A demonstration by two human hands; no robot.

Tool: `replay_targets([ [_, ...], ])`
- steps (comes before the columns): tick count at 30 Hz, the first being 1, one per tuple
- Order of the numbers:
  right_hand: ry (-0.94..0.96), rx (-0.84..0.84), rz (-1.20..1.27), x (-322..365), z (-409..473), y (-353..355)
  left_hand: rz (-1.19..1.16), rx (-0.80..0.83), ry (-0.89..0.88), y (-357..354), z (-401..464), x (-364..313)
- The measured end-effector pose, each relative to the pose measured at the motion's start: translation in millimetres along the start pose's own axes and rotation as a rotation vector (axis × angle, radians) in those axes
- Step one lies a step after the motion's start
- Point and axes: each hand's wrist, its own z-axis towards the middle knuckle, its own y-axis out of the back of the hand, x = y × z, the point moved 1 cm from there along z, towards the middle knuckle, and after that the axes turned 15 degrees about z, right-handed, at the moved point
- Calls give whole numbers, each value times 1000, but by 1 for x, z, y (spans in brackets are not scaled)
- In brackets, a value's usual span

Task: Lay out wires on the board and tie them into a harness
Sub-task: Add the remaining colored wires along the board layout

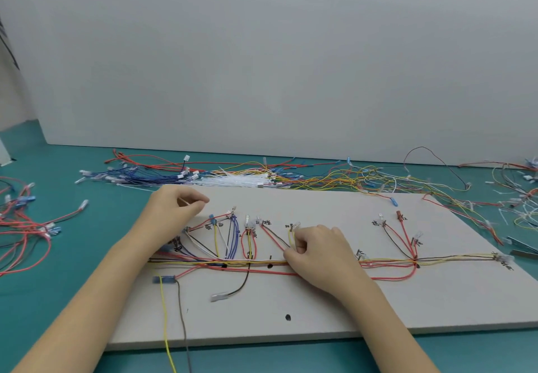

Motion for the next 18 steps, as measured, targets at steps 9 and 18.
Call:
replay_targets([
  [9, -21, 94, 227, -13, -3, 6, 440, 205, 285, 18, 1, 43],
  [18, -50, 136, 309, -13, 0, 7, 541, 179, 374, 18, -5, 41],
])
